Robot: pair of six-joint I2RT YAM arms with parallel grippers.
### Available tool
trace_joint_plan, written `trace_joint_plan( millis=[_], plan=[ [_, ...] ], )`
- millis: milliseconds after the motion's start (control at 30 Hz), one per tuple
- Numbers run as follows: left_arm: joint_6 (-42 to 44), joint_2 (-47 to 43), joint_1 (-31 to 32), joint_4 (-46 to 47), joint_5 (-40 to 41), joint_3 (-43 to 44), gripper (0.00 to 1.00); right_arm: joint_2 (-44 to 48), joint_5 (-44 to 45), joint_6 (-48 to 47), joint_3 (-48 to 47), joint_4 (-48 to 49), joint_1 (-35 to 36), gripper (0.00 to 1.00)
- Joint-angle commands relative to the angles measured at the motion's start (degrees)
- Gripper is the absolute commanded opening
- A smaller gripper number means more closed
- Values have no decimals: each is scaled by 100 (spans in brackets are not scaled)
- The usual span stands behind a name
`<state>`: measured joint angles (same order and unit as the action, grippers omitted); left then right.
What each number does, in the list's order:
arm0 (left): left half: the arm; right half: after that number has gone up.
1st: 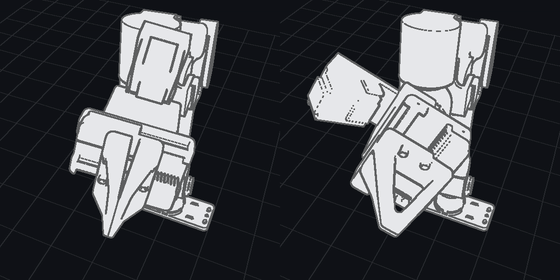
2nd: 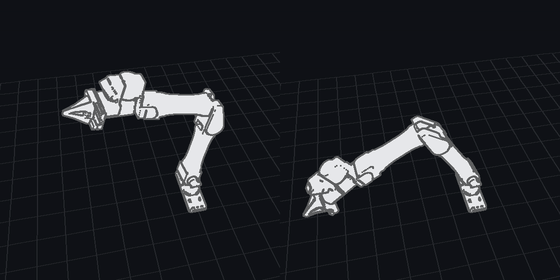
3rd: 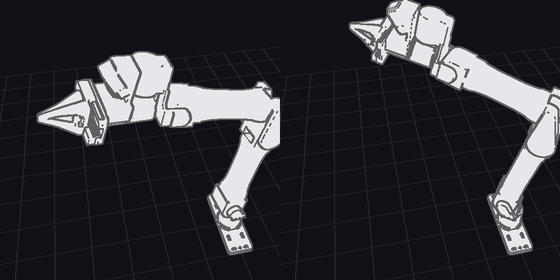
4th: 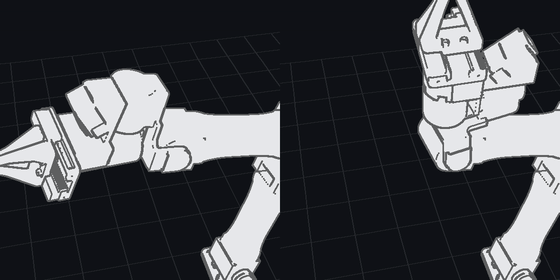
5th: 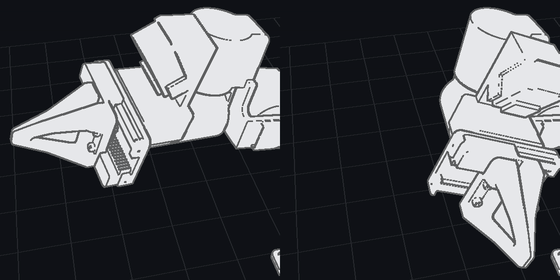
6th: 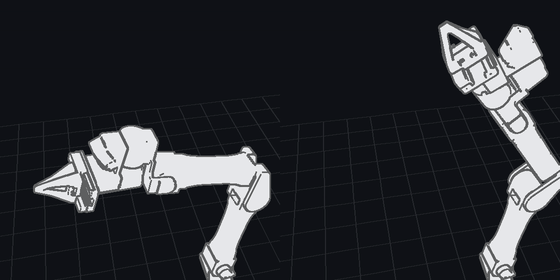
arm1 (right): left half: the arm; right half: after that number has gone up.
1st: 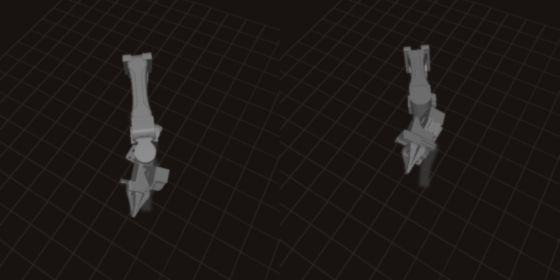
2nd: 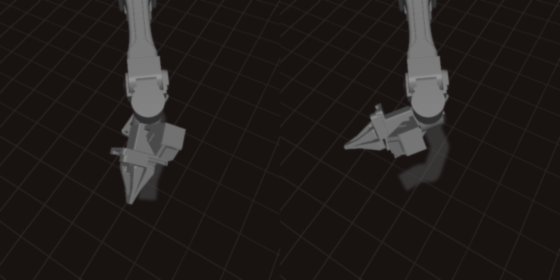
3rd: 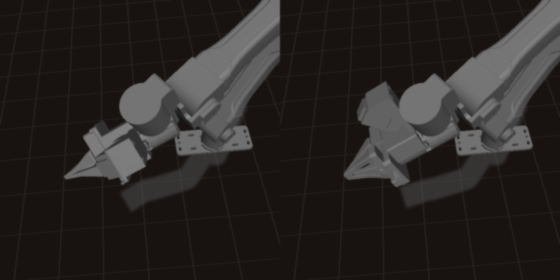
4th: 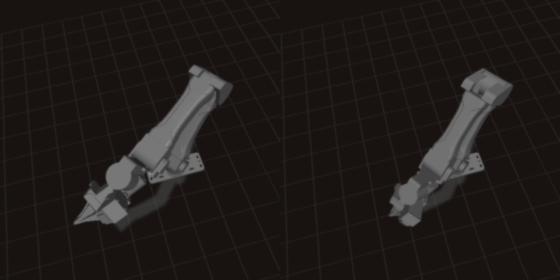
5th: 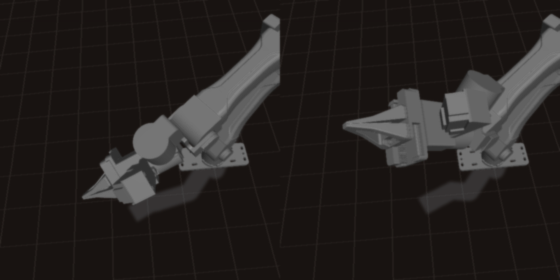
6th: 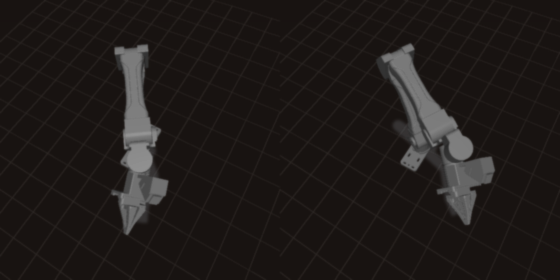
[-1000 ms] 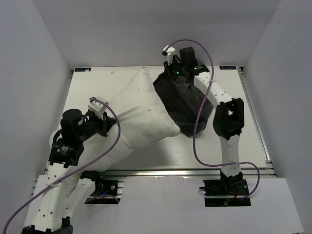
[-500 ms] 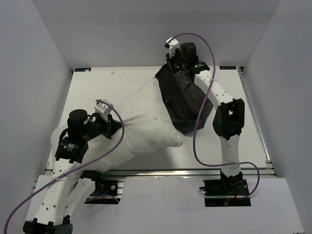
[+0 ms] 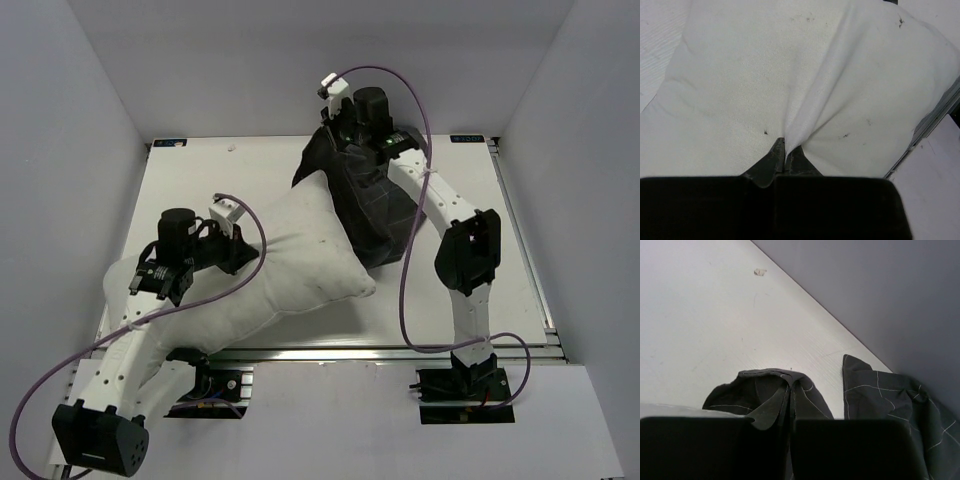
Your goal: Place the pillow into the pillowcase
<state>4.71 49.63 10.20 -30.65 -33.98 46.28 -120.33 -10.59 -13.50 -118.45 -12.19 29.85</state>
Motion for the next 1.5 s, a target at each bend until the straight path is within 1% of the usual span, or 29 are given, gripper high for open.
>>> trace_joint_plan(
  millis=[0, 133, 167, 333, 367, 400, 533, 700, 833, 900, 1000, 1033, 1100, 1167, 1200, 1267, 1300, 1367, 1400, 1467],
  plan=[
    [258, 283, -35, -80, 330, 196, 0, 695, 31, -65, 181, 558, -40, 0],
    [443, 696, -35, -169, 506, 477, 0, 1256, -136, -285, 857, 866, 4, 0],
    [443, 741, -35, -143, 619, 504, 0, 1362, -171, -450, 1242, 937, 47, 0],
    [478, 943, -35, -90, 1007, 706, 0, 2188, -338, -970, 2501, 1579, 311, 0],
    [504, 987, -35, -64, 1033, 742, 0, 2346, -425, -1127, 2781, 1640, 520, 0],
    [505, 988, -35, -63, 1033, 742, 0, 2348, -426, -1198, 2906, 1640, 522, 0],
    [662, 1058, -35, -177, 1165, 917, 0, 2593, -540, -1594, 3231, 1728, 978, 0],
    [978, 997, -35, -432, 1385, 1023, 0, 2489, -681, -1797, 2960, 1421, 1357, 0],
    [1084, 900, -35, -450, 1271, 909, 0, 2208, -778, -1770, 2451, 1227, 1550, 0],
    [1120, 865, -35, -468, 1262, 839, 0, 2085, -804, -1762, 2038, 895, 1629, 0],
    [1181, 803, -35, -450, 1288, 804, 0, 1751, -726, -1805, 1520, 666, 1787, 0],
    [1207, 760, -35, -433, 1314, 777, 0, 1489, -656, -1849, 1396, 465, 1849, 0],
    [1277, 768, -35, -380, 1472, 760, 0, 1224, -707, -1667, 1029, 314, 1849, 0],
    [1313, 820, -35, -354, 1613, 751, 0, 829, -944, -1499, 624, -203, 1858, 1],
    [1357, 838, -35, -319, 1744, 742, 0, 636, -1032, -1289, 239, -362, 1850, 7],
    [1375, 891, -35, -292, 1868, 733, 0, 573, -1217, -1226, 60, -697, 1841, 14],
    [1401, 908, -35, -257, 1955, 716, 0, 651, -1270, -1208, 138, -724, 1815, 25],
    [1427, 943, -44, -231, 2018, 698, 0, 826, -1516, -1077, 348, -663, 1622, 40],
    [1454, 952, -35, -204, 2096, 698, 0, 1019, -1647, -911, 523, -636, 1525, 51],
    [1454, 987, -35, -195, 2176, 715, 0, 1222, -1770, -629, 648, -584, 1130, 57]
  ],
)
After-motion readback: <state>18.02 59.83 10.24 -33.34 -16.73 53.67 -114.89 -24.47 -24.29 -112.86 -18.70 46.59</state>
